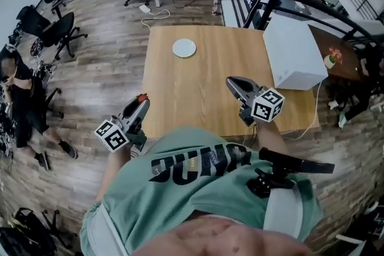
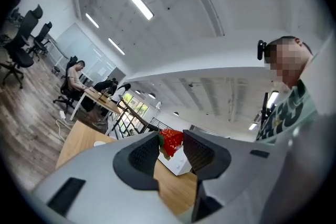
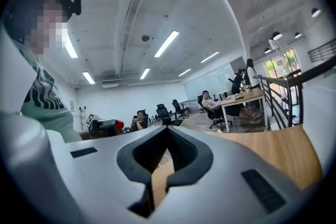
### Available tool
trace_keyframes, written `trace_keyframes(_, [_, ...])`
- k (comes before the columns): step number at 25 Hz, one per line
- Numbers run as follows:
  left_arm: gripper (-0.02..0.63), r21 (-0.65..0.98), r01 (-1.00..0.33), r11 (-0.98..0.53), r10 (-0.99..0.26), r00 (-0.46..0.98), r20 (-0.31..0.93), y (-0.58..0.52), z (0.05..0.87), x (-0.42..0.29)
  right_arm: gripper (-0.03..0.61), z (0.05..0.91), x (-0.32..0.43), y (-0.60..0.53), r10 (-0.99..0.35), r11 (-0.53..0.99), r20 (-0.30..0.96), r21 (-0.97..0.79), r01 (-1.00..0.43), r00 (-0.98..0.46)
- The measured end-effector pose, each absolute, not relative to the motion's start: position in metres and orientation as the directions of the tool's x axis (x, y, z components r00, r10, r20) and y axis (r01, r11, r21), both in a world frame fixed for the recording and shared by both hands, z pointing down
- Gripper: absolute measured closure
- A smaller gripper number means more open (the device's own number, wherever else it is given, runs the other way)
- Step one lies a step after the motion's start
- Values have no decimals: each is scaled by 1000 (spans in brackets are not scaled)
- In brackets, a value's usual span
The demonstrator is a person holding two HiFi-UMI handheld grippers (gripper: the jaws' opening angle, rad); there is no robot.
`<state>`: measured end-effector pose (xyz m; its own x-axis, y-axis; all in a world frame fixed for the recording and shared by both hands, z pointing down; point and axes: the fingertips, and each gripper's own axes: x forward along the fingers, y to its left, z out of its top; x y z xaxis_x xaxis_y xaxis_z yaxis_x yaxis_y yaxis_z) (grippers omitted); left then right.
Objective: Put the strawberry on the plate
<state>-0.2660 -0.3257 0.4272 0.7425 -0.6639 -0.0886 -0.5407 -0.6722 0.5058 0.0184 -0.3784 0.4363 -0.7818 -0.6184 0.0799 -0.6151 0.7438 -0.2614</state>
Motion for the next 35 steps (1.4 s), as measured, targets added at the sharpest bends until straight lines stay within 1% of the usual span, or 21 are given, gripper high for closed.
trace_keyframes(2, [469, 482, -553, -679, -672, 733, -105, -334, 422, -303, 572, 426, -25, -396, -592, 766, 96, -240, -596, -800])
trace_keyframes(4, [469, 488, -554, -675, -679, 724, -118, -348, 420, -328, 572, 413, -50, -415, -587, 769, 92, -249, -589, -805])
trace_keyframes(10, [469, 518, -504, -691, -639, 761, -111, -378, 440, -370, 572, 416, -93, -425, -614, 738, 152, -236, -632, -774])
trace_keyframes(14, [469, 552, -476, -685, -621, 777, -100, -392, 454, -374, 572, 426, -100, -432, -624, 717, 180, -254, -649, -760])
trace_keyframes(19, [469, 542, -480, -689, -604, 795, -63, -409, 452, -326, 572, 432, -63, -452, -616, 717, 156, -295, -631, -772])
trace_keyframes(25, [469, 534, -541, -650, -647, 762, -16, -435, 450, -236, 572, 458, 13, -487, -565, 747, 119, -347, -567, -817])
trace_keyframes(28, [469, 533, -567, -627, -647, 761, 48, -451, 461, -190, 572, 473, 46, -504, -528, 768, 90, -374, -520, -844])
trace_keyframes(31, [469, 552, -569, -609, -632, 769, 95, -471, 471, -150, 572, 488, 75, -519, -516, 774, 79, -384, -503, -853])
trace_keyframes(35, [469, 538, -572, -619, -599, 787, 148, -488, 483, -126, 572, 511, 96, -531, -535, 744, 84, -424, -516, -841])
